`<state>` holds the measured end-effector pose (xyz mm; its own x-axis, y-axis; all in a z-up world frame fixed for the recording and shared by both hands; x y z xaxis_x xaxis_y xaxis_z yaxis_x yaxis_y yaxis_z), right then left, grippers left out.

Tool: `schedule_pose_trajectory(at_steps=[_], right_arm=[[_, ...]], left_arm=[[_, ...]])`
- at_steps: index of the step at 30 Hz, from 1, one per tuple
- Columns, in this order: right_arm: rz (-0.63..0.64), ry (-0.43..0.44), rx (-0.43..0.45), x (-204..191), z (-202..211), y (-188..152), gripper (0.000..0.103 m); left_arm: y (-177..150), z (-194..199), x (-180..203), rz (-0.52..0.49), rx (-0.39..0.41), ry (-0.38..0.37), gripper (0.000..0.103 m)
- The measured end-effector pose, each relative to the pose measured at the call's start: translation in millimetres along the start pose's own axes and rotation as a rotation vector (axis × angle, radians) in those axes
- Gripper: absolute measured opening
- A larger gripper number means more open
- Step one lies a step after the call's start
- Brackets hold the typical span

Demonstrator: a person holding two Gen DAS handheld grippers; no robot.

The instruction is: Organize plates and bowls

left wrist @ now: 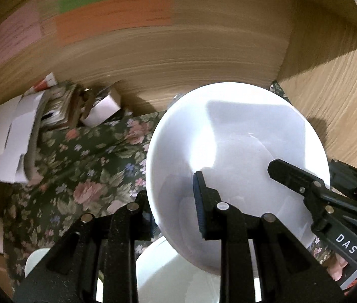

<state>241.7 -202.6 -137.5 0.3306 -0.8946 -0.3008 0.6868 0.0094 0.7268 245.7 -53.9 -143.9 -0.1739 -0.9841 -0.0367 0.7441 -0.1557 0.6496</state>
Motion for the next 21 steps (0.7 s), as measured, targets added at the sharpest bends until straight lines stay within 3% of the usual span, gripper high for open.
schedule_pose_trajectory(at_steps=[21], right_arm=[[0.088, 0.148, -0.037, -100, -23, -30, 0.024]], left_arm=[[-68, 48, -96, 0.159, 0.012, 0.095, 0.024]])
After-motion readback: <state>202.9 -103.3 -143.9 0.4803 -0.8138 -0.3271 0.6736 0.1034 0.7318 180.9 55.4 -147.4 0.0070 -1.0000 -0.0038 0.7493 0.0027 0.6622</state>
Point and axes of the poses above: each gripper's, at about its wrist camera, not at the fingertips, and z roughly against the way its jaws point, x to its right, y to its top, the point moved 4 cm from there along -z, roughly the way its jaws point, and after that the axes turned 3 degrees about y, right-handed, at the moved point
